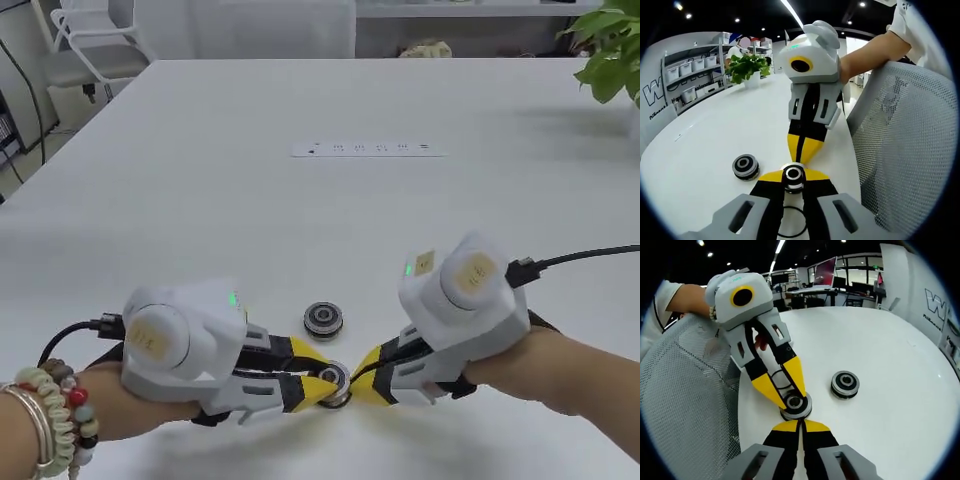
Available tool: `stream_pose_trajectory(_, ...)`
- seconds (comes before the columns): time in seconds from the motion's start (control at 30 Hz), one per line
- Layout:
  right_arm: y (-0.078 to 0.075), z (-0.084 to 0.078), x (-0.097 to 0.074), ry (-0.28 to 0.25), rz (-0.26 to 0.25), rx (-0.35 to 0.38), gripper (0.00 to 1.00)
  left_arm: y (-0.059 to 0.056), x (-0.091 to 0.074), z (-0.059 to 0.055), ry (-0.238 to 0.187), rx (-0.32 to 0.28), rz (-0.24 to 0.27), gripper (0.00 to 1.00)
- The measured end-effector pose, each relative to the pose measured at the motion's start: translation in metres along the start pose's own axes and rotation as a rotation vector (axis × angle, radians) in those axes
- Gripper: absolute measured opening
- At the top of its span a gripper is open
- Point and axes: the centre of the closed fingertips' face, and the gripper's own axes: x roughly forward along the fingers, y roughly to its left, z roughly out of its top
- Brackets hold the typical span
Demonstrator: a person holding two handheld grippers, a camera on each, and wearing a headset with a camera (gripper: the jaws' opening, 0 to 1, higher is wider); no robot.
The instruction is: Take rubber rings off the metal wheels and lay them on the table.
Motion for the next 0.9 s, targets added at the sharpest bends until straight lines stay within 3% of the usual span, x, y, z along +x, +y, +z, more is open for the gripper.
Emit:
stream_pose_trajectory(0.13,-0.002,-0.002,0.0,0.0,0.008,0.154,0.0,0.0,0.0,0.0,-0.005,0.002,-0.003,0.07)
stream_pose_trajectory(0.17,-0.004,-0.002,-0.001,0.001,0.012,0.233,0.0,0.0,0.0,0.0,-0.007,0.003,-0.005,0.07)
stream_pose_trajectory(0.33,-0.007,-0.003,-0.002,0.012,0.015,0.41,0.0,0.0,0.0,0.0,-0.009,0.003,-0.005,0.07)
stream_pose_trajectory(0.4,-0.008,-0.003,-0.001,0.015,0.019,0.389,0.0,0.001,0.0,0.0,-0.011,0.001,-0.005,0.07)
stream_pose_trajectory(0.47,-0.008,-0.004,-0.001,0.013,0.019,0.452,0.0,0.001,0.0,0.0,-0.011,0.001,-0.006,0.07)
stream_pose_trajectory(0.67,-0.01,-0.002,-0.004,-0.005,0.03,0.524,0.0,0.001,0.0,0.0,-0.012,0.002,-0.006,0.07)
stream_pose_trajectory(0.9,-0.006,0.013,-0.013,-0.12,0.108,0.64,0.0,0.001,0.0,0.0,-0.011,0.013,-0.006,0.07)
